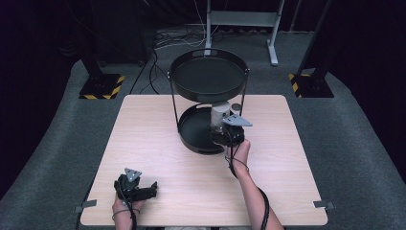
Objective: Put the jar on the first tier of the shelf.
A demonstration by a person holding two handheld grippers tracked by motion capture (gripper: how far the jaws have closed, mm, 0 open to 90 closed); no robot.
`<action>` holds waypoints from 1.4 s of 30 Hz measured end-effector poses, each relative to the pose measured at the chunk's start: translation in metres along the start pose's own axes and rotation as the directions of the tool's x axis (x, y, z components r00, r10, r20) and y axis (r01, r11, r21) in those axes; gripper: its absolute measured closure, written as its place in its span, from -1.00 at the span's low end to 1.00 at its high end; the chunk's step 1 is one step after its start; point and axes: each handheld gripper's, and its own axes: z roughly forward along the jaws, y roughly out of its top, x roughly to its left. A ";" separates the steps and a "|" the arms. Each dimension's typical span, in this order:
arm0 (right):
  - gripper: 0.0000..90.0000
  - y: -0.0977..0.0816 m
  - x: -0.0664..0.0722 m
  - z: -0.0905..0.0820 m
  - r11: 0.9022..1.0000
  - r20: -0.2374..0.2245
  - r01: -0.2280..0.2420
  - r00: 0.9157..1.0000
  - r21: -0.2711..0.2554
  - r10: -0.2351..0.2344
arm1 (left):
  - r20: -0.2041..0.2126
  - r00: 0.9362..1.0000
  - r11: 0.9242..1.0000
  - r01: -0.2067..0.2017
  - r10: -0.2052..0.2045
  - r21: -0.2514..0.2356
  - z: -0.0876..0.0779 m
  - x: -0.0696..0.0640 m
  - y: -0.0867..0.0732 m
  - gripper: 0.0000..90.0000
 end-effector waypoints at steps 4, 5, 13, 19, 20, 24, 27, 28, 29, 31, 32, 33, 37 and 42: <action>-0.35 0.000 0.001 0.007 1.000 0.003 0.008 1.000 0.008 -0.008 | 0.000 1.000 1.000 -0.001 0.001 0.000 0.000 0.000 0.000 -1.00; -0.35 0.000 0.001 0.009 1.000 0.003 0.005 1.000 0.011 -0.005 | 0.000 1.000 1.000 0.000 0.000 0.000 0.000 0.000 0.000 -1.00; -0.35 -0.002 0.002 0.018 1.000 0.003 -0.008 1.000 0.018 0.008 | 0.000 1.000 1.000 0.000 0.000 0.000 0.000 0.000 0.000 -0.99; -0.35 -0.005 0.002 0.026 1.000 0.007 -0.003 1.000 0.028 0.003 | -0.001 1.000 1.000 0.000 0.000 0.000 0.000 0.000 0.000 -0.99; -0.35 -0.006 0.002 0.027 1.000 0.006 -0.005 1.000 0.029 0.005 | -0.001 1.000 1.000 0.000 0.000 0.000 0.000 0.000 0.000 -0.99; -0.35 -0.007 0.002 0.032 1.000 0.008 -0.005 1.000 0.030 0.005 | -0.001 1.000 1.000 -0.001 0.001 0.000 0.000 0.000 0.000 -0.99; -0.35 -0.009 0.002 0.035 0.999 0.008 -0.010 1.000 0.036 0.010 | -0.001 1.000 1.000 0.000 0.000 0.000 0.000 0.000 0.000 -0.99; -0.35 -0.010 0.002 0.036 0.999 0.008 -0.014 1.000 0.037 0.013 | -0.001 1.000 1.000 -0.001 0.001 0.000 0.000 0.000 0.000 -0.99; -0.35 -0.011 0.002 0.038 0.999 0.008 -0.012 1.000 0.041 0.012 | -0.001 1.000 1.000 -0.001 0.001 0.000 0.000 0.000 0.000 -0.99; -0.35 -0.013 0.002 0.040 0.999 0.009 -0.013 1.000 0.049 0.012 | -0.001 1.000 1.000 -0.001 0.001 -0.001 0.000 0.000 0.000 -0.99; -0.35 -0.014 0.001 0.041 0.999 0.010 -0.014 1.000 0.051 0.013 | -0.001 1.000 1.000 -0.001 0.001 -0.002 0.000 0.000 0.000 -0.99; -0.35 -0.015 0.001 0.042 0.998 0.010 -0.018 1.000 0.054 0.017 | -0.001 1.000 1.000 0.000 0.000 -0.001 0.000 0.000 0.000 -0.99; -0.35 -0.018 0.001 0.047 0.998 0.015 -0.017 1.000 0.066 0.016 | -0.002 1.000 1.000 -0.001 0.001 -0.001 0.000 0.000 0.000 -0.99; -0.35 -0.021 0.001 0.051 0.997 0.018 -0.017 1.000 0.078 0.016 | -0.001 1.000 1.000 -0.001 0.001 0.000 0.000 0.000 0.000 -0.99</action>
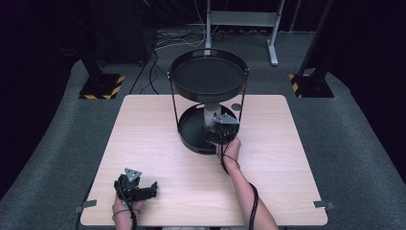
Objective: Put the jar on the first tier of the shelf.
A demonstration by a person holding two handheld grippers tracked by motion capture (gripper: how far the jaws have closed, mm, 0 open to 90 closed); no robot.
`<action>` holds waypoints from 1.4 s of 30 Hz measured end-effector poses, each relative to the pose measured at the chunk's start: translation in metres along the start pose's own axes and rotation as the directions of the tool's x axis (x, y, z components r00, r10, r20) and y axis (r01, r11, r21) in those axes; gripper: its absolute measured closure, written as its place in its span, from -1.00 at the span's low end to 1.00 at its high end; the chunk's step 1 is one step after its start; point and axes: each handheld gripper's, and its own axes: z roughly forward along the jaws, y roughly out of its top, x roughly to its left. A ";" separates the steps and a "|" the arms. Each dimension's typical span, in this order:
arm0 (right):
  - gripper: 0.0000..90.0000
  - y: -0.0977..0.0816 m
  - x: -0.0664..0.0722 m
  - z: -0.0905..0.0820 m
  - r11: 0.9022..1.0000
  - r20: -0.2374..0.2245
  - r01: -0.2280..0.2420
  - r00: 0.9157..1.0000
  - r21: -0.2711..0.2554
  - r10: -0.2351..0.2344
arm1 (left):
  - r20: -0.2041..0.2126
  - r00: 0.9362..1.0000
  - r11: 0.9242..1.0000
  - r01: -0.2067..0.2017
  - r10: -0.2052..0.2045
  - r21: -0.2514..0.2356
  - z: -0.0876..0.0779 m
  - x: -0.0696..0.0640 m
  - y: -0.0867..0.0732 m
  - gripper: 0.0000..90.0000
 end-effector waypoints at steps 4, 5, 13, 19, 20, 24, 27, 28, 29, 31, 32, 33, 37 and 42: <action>-0.35 -0.002 0.000 0.004 1.000 0.003 0.001 1.000 0.009 -0.001 | 0.000 1.000 1.000 0.000 0.000 0.000 0.000 0.000 0.000 -0.99; -0.35 -0.002 0.000 0.004 1.000 0.003 0.000 1.000 0.011 0.000 | 0.000 1.000 1.000 0.000 0.000 0.000 0.000 0.000 0.000 -0.99; -0.35 -0.006 -0.002 0.011 1.000 0.004 0.002 1.000 0.027 -0.002 | 0.001 1.000 1.000 0.000 0.000 0.000 0.000 0.000 0.000 -0.99; -0.35 -0.009 -0.003 0.015 0.999 0.003 0.001 1.000 0.038 -0.001 | 0.000 1.000 1.000 0.000 0.000 0.000 0.000 0.000 0.000 -0.99; -0.35 -0.010 -0.003 0.016 0.999 0.002 -0.002 1.000 0.038 0.002 | 0.000 1.000 1.000 0.000 0.000 0.000 0.000 0.000 0.000 -0.99; -0.35 -0.011 -0.003 0.017 0.999 -0.001 -0.001 1.000 0.035 0.001 | 0.000 1.000 1.000 0.001 -0.001 0.000 0.000 0.000 0.000 -0.99; -0.35 -0.012 -0.002 0.017 1.000 0.000 0.007 1.000 0.031 -0.007 | 0.000 1.000 1.000 0.000 0.000 0.000 0.000 0.000 0.000 -0.99; -0.35 -0.012 -0.002 0.017 1.000 0.000 0.010 1.000 0.028 -0.010 | 0.000 1.000 1.000 0.000 0.000 -0.001 0.000 0.000 0.000 -0.99; -0.35 -0.013 -0.003 0.017 1.000 0.000 0.010 1.000 0.025 -0.010 | 0.000 1.000 1.000 0.000 0.000 0.000 0.000 0.000 0.000 -0.99; -0.35 -0.014 -0.003 0.017 1.000 0.002 0.017 1.000 0.015 -0.017 | 0.000 1.000 1.000 0.000 0.000 0.000 0.000 0.000 0.000 -0.99; -0.35 -0.015 -0.004 0.017 1.000 0.005 0.020 1.000 0.011 -0.020 | 0.000 1.000 1.000 -0.001 0.001 0.000 0.000 0.000 0.000 -0.99; -0.35 -0.017 -0.004 0.017 1.000 0.005 0.020 1.000 0.007 -0.020 | 0.000 1.000 1.000 0.000 0.000 0.000 0.000 0.000 0.000 -0.99; -0.35 -0.019 -0.007 0.016 1.000 0.004 0.014 1.000 -0.001 -0.014 | 0.000 1.000 1.000 0.000 0.000 0.000 0.000 0.000 0.000 -0.99; -0.35 -0.019 -0.008 0.016 1.000 0.002 0.016 1.000 -0.004 -0.016 | 0.000 1.000 1.000 0.000 0.000 0.000 0.000 0.000 0.000 -0.99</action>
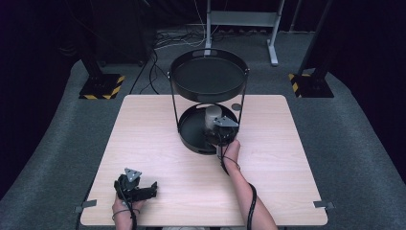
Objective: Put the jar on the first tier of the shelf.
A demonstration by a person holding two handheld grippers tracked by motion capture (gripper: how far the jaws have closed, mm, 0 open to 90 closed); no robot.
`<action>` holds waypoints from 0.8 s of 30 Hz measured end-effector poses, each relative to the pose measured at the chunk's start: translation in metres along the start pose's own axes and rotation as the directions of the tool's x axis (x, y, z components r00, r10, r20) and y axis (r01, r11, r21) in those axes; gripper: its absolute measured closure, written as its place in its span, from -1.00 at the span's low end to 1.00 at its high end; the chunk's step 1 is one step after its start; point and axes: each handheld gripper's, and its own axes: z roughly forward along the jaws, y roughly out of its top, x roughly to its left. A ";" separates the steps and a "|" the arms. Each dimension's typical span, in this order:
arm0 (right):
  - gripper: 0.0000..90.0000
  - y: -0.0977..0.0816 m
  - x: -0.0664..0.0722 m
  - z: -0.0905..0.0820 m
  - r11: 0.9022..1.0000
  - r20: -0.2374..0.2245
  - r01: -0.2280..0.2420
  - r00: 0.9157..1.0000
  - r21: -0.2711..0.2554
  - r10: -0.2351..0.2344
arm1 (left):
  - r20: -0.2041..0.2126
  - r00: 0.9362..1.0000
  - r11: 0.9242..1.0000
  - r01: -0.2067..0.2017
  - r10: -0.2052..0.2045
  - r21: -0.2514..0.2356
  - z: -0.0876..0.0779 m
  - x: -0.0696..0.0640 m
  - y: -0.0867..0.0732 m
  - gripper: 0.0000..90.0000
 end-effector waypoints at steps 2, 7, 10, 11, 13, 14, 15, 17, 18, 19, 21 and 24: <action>-0.35 0.000 0.000 0.000 1.000 -0.001 0.000 1.000 -0.001 0.000 | 0.000 1.000 1.000 0.000 0.000 0.000 0.000 0.000 0.000 -0.99; -0.35 0.000 0.000 0.001 1.000 0.000 -0.001 1.000 0.000 0.001 | 0.001 1.000 1.000 0.000 0.000 0.001 0.000 0.000 0.000 -0.99; -0.35 0.000 -0.001 0.001 1.000 -0.002 0.000 1.000 0.002 0.000 | 0.000 1.000 1.000 0.000 0.000 0.001 0.000 0.000 0.000 -0.99; -0.35 0.000 -0.001 0.001 1.000 -0.002 0.001 1.000 0.002 -0.001 | 0.000 1.000 1.000 0.000 0.000 0.001 0.000 0.000 0.000 -0.99; -0.35 0.000 -0.001 0.001 1.000 -0.004 0.000 1.000 0.000 0.000 | 0.001 1.000 1.000 0.000 0.000 0.001 0.000 0.000 0.000 -0.99; -0.35 0.000 -0.001 0.001 1.000 -0.002 0.000 1.000 0.001 0.000 | 0.001 1.000 1.000 0.000 0.000 0.001 0.000 0.000 0.000 -0.99; -0.35 0.001 -0.001 0.001 1.000 -0.002 0.002 1.000 0.002 -0.002 | 0.001 1.000 1.000 -0.001 0.001 0.001 0.000 0.000 0.000 -0.99; -0.36 0.001 -0.001 0.001 1.000 -0.006 0.000 1.000 0.005 0.000 | 0.000 1.000 1.000 -0.001 0.001 0.001 0.000 0.000 0.000 -0.99; -0.36 0.001 -0.001 0.000 1.000 -0.007 0.001 1.000 0.009 -0.001 | 0.000 1.000 1.000 0.000 0.000 0.001 0.000 0.000 0.000 -0.99; -0.36 0.002 -0.001 0.000 1.000 -0.007 0.002 1.000 0.011 -0.001 | 0.000 1.000 1.000 -0.001 0.001 0.001 0.000 0.000 0.000 -0.99; -0.39 0.002 -0.003 0.000 1.000 -0.025 -0.011 1.000 0.020 0.011 | 0.000 1.000 1.000 0.000 0.000 0.000 0.000 0.000 0.000 -0.99; -0.51 0.004 -0.004 -0.001 0.999 -0.041 -0.024 0.999 0.038 0.025 | -0.001 1.000 1.000 -0.002 0.002 0.000 0.000 0.000 0.000 -0.99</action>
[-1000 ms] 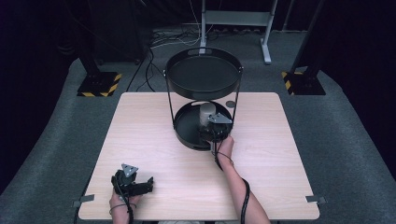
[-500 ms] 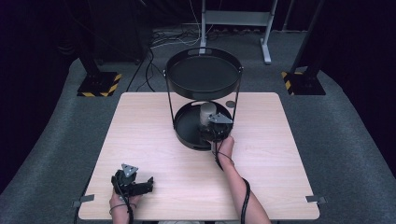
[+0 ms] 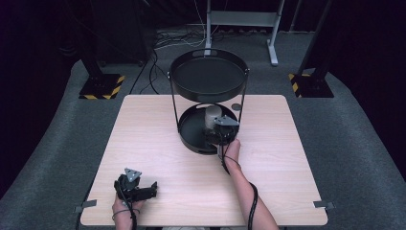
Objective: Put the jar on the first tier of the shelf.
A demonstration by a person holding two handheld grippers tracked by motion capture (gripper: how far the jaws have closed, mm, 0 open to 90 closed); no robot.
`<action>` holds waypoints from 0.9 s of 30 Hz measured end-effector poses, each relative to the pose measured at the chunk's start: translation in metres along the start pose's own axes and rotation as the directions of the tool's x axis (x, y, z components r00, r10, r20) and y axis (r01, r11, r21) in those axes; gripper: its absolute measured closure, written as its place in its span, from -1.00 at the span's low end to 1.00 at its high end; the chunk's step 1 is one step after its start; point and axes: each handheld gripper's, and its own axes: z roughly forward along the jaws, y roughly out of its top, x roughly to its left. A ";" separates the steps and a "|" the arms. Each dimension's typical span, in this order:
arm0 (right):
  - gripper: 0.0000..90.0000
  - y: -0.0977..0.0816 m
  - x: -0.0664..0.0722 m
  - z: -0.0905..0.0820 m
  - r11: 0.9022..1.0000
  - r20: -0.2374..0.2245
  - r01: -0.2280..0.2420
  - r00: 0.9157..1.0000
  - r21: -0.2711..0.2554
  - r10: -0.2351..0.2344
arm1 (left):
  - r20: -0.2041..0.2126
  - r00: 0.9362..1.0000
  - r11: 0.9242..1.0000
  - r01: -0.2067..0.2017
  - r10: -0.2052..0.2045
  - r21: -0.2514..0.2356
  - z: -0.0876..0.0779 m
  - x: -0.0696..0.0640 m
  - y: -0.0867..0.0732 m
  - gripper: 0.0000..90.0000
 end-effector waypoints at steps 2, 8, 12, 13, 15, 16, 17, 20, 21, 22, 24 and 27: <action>-0.62 0.002 -0.001 -0.002 0.999 -0.016 -0.002 1.000 0.036 0.002 | 0.000 1.000 1.000 0.000 0.000 0.000 0.000 0.000 0.000 -0.99; -0.88 0.003 -0.005 -0.012 0.994 -0.053 0.000 0.999 0.111 0.005 | -0.001 1.000 1.000 0.000 0.000 0.000 0.000 0.000 0.000 -0.99; -0.93 0.003 -0.006 -0.026 0.991 -0.067 0.013 0.998 0.136 -0.004 | -0.002 1.000 1.000 -0.001 0.001 -0.001 0.000 0.000 0.000 -0.99; -0.95 0.002 -0.006 -0.028 0.990 -0.071 0.017 0.997 0.141 -0.007 | -0.002 1.000 1.000 -0.001 0.001 -0.001 0.000 0.000 0.000 -0.99; -0.96 0.000 -0.005 -0.041 0.989 -0.078 0.033 0.997 0.146 -0.022 | -0.002 1.000 1.000 -0.001 0.001 -0.001 0.000 0.000 0.000 -0.99; -0.96 0.000 -0.005 -0.041 0.989 -0.078 0.033 0.997 0.146 -0.022 | -0.003 1.000 1.000 -0.001 0.001 -0.001 0.000 0.000 0.000 -0.99; -0.97 -0.001 -0.005 -0.046 0.988 -0.083 0.039 0.996 0.147 -0.027 | -0.003 1.000 1.000 -0.001 0.001 -0.002 0.000 0.000 0.000 -0.99; -0.98 -0.006 -0.005 -0.061 0.987 -0.088 0.053 0.995 0.151 -0.040 | -0.002 1.000 1.000 -0.001 0.001 -0.002 0.000 0.000 0.000 -0.99; -0.98 -0.008 -0.005 -0.066 0.987 -0.089 0.060 0.995 0.151 -0.047 | -0.002 1.000 1.000 -0.001 0.001 -0.002 0.000 0.000 0.000 -0.99; -0.99 -0.010 -0.005 -0.070 0.986 -0.090 0.062 0.995 0.154 -0.049 | -0.003 1.000 1.000 -0.001 0.001 -0.002 0.000 0.000 0.000 -0.99; -1.00 -0.016 -0.006 -0.081 0.985 -0.086 0.071 0.995 0.157 -0.058 | -0.003 1.000 1.000 -0.002 0.002 -0.002 0.000 0.000 0.000 -0.99; -1.00 -0.024 -0.007 -0.094 0.983 -0.079 0.081 0.994 0.164 -0.069 | -0.003 1.000 1.000 -0.001 0.001 -0.002 0.000 0.000 0.000 -0.99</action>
